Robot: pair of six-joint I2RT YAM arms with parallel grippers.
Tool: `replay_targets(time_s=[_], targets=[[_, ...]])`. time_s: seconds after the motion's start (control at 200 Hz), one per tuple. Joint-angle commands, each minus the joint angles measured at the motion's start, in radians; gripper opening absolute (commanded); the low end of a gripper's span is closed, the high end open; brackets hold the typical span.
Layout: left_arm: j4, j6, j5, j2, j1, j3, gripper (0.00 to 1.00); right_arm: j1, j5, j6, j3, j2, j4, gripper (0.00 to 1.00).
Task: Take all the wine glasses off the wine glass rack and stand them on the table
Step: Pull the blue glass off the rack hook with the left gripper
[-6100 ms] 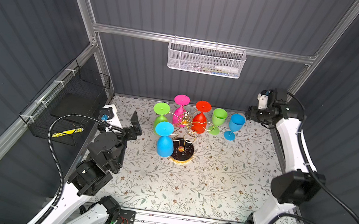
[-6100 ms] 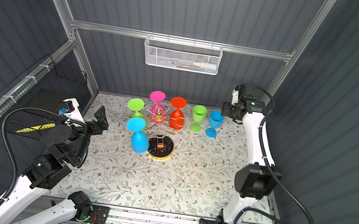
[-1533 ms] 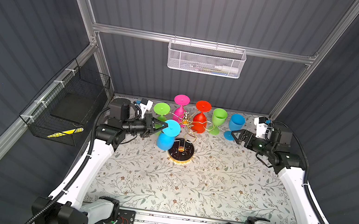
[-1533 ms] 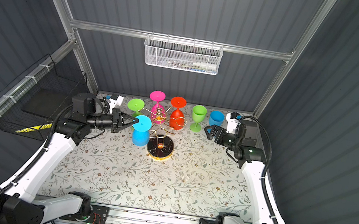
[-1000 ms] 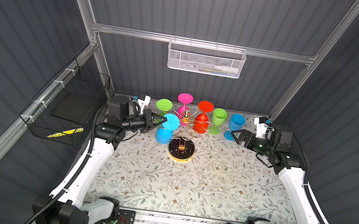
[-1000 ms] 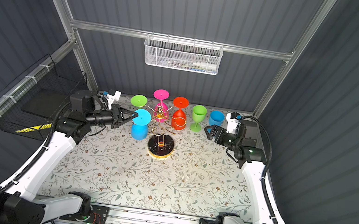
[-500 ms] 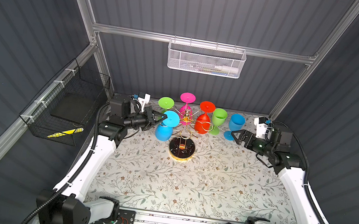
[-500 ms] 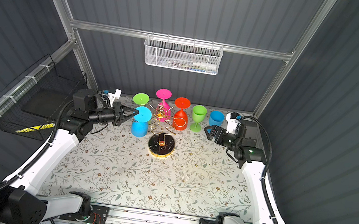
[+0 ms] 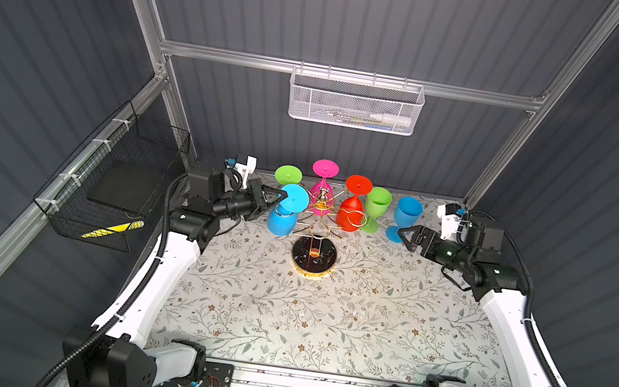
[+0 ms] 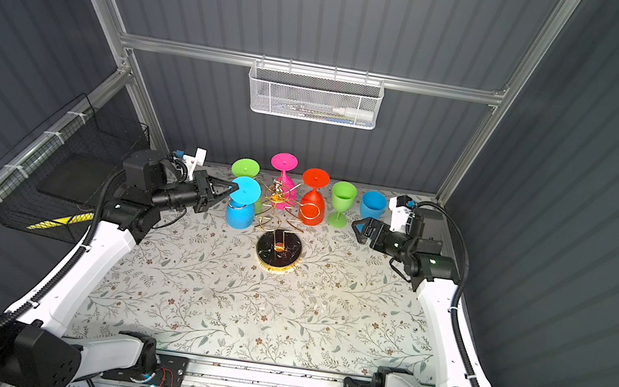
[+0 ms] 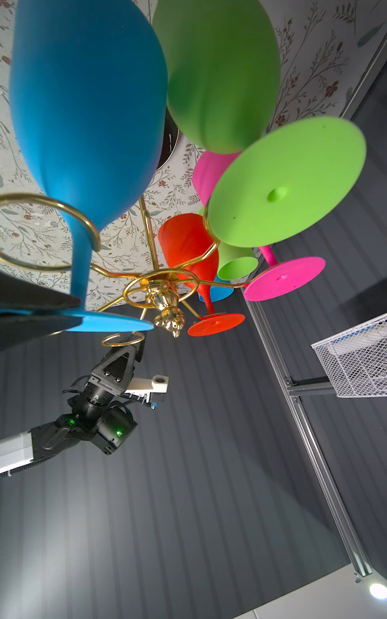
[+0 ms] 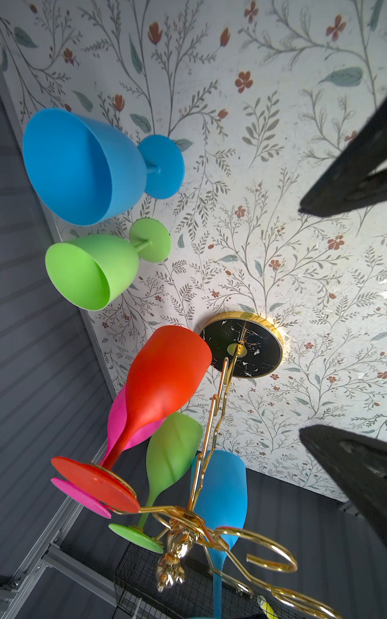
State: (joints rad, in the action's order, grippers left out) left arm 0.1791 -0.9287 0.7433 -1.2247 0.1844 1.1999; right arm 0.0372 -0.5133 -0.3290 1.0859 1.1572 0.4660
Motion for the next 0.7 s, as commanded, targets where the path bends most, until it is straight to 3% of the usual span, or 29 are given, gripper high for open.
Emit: replay_targets(time_s=[0.0,0.695], targets=[[-0.016,-0.001,-0.006,-0.011,0.004,0.041,0.0,0.001,-0.017,0.012,0.015,-0.022,0.01,0.99],[0.044,0.062,-0.108,-0.045,0.039,0.077,0.0,0.001,0.004,-0.001,-0.042,-0.091,0.0,0.99]])
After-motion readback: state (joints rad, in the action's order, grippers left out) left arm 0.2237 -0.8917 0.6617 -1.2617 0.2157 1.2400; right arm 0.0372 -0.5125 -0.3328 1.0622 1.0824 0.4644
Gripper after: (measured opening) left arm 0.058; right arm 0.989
